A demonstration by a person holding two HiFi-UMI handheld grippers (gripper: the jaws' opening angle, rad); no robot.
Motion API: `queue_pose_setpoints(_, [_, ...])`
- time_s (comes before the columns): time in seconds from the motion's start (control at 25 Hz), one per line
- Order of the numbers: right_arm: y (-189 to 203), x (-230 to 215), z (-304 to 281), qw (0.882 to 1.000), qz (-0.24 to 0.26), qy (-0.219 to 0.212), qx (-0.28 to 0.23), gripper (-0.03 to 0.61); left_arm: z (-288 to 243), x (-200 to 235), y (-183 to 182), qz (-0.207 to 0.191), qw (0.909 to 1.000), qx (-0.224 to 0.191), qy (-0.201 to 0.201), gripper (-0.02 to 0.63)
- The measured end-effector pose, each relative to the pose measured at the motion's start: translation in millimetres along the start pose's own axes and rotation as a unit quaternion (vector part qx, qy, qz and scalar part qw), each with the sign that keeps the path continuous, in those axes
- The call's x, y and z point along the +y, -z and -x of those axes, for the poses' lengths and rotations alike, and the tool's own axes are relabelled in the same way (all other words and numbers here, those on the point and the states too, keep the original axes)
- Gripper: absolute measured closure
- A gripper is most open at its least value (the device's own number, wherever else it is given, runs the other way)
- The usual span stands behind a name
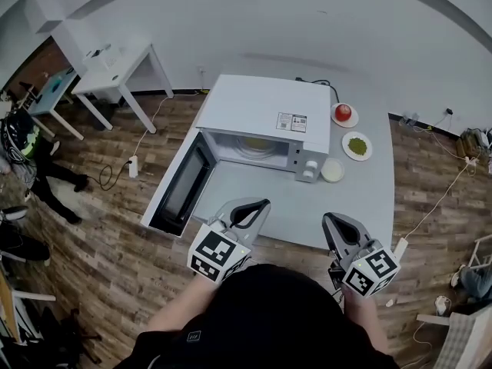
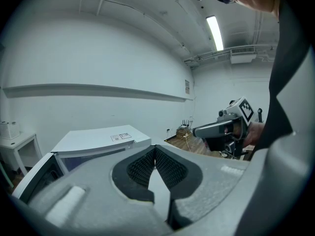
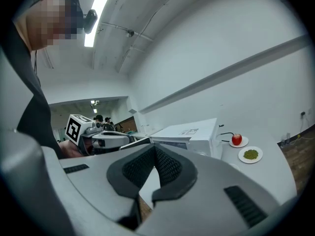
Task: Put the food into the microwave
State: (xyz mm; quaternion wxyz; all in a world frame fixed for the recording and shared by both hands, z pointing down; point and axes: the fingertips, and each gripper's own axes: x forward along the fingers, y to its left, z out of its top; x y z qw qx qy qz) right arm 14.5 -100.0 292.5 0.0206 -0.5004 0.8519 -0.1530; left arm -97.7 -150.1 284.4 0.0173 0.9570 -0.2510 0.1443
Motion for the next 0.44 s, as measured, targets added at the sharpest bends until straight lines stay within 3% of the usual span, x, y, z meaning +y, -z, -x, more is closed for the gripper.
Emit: queue_pose_setpoints(0.44, [1.6,-3.5,-9.9,1.0,0.004,-0.004,0.007,0.566,-6.2,10.0,0.9,0.004,1.0,-0.002,0.001,0.606])
